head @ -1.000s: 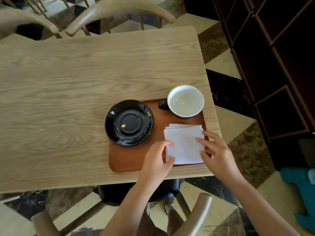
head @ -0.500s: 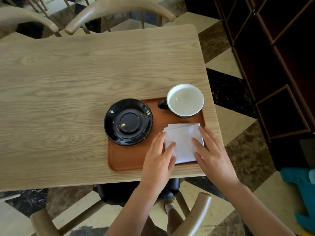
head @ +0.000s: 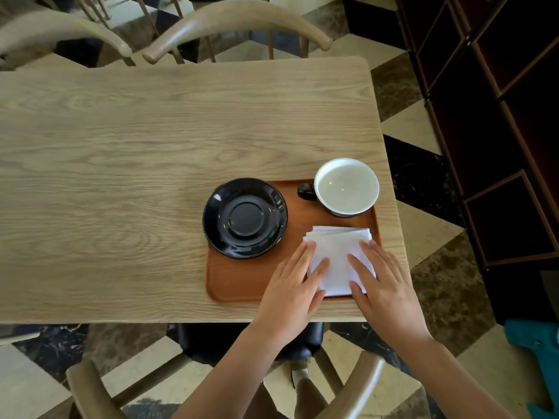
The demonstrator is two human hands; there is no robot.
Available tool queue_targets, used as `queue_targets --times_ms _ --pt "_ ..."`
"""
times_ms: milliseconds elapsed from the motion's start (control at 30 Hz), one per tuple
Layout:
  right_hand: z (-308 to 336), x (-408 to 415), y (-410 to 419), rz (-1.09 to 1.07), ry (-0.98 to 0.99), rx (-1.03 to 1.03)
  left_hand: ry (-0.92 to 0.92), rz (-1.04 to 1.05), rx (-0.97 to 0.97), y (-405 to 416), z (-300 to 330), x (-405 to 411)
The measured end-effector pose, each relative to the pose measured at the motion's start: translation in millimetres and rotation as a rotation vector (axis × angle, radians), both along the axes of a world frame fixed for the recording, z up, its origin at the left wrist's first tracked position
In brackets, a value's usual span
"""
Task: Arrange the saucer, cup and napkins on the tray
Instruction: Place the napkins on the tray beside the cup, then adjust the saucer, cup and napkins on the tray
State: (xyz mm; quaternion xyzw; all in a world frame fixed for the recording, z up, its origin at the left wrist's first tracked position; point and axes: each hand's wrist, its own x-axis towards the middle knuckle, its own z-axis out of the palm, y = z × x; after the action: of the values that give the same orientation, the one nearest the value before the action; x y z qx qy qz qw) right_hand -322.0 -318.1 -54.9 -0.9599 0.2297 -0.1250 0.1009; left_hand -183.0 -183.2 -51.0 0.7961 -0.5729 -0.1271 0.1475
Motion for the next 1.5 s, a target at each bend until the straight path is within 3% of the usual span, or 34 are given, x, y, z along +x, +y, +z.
queue_targets --times_ms 267,533,1500 --pt "15.7 65.9 24.5 0.118 -0.115 0.016 -0.076 0.147 -0.039 36.7 26.7 40.1" --pt "6.4 120.4 38.8 0.225 -0.058 -0.019 -0.164 0.321 0.193 80.0 18.5 87.3" --pt "4.8 91.8 58.1 0.244 0.051 0.009 -0.119 0.302 0.173 106.9 14.7 64.1"
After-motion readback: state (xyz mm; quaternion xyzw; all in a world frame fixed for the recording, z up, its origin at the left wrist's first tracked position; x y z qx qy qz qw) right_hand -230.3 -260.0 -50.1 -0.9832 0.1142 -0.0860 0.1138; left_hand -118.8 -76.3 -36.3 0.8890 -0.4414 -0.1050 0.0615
